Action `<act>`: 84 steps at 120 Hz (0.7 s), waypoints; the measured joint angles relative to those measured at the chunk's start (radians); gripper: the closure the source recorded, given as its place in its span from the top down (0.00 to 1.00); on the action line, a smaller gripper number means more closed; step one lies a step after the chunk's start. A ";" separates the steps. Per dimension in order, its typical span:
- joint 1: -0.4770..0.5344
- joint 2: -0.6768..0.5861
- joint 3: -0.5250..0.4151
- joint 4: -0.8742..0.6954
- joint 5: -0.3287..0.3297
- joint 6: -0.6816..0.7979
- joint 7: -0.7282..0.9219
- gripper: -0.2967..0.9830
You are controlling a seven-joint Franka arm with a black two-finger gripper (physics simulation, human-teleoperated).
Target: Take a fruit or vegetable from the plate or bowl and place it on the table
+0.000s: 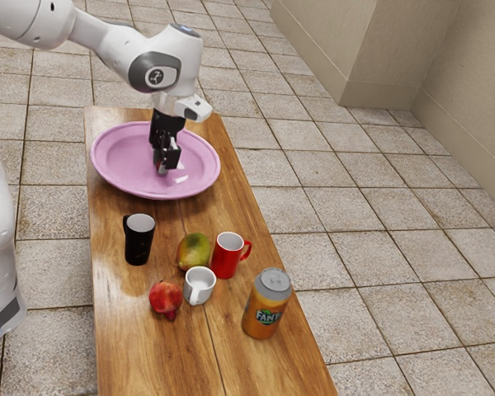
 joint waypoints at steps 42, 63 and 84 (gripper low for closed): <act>-0.019 -0.006 -0.041 0.096 0.001 -0.050 -0.010 0.39; -0.028 -0.006 -0.143 0.157 -0.003 -0.091 -0.020 0.39; -0.031 -0.006 -0.213 0.172 -0.015 -0.112 -0.034 0.39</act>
